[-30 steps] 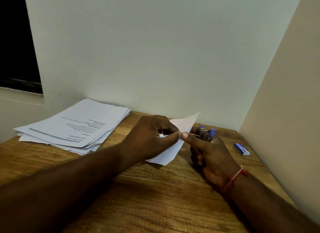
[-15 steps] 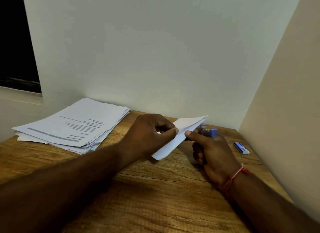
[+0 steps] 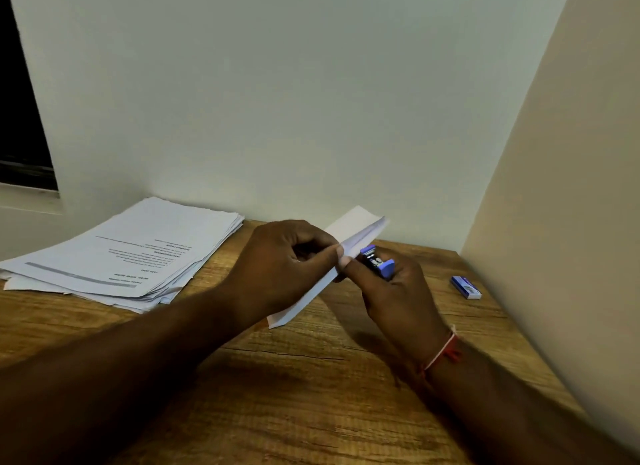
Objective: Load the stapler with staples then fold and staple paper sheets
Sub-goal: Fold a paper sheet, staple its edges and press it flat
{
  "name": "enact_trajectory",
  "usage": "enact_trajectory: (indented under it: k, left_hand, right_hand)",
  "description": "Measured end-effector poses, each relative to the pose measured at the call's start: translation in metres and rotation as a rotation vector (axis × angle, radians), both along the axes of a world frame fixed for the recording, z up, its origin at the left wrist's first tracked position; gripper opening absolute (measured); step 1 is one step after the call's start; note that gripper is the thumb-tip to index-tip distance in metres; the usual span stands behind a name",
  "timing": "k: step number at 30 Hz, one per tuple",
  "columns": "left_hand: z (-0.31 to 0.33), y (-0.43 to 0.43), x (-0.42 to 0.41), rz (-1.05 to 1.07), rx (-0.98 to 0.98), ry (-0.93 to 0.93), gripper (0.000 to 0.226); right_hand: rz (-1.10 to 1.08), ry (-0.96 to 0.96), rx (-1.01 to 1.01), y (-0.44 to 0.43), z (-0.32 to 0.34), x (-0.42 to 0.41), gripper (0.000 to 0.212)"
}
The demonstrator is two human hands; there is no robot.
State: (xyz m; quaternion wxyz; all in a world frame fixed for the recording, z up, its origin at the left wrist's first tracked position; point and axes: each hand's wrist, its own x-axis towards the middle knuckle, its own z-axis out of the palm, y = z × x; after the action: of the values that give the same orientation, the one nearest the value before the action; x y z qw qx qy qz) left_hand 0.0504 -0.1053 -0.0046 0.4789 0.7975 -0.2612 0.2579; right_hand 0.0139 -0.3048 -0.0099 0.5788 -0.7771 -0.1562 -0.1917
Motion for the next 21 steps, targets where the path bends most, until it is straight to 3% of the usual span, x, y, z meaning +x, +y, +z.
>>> enact_trajectory:
  k: [5,21]
  left_hand:
    - [0.002,0.000,-0.001,-0.004,0.004,0.056,0.010]
    - [0.006,0.004,-0.002,-0.022,-0.012,0.136,0.008]
  right_hand:
    - [-0.096,0.107,0.153,-0.003,-0.002,0.011,0.029]
    - [-0.109,0.077,0.074,-0.005,-0.002,0.011,0.029]
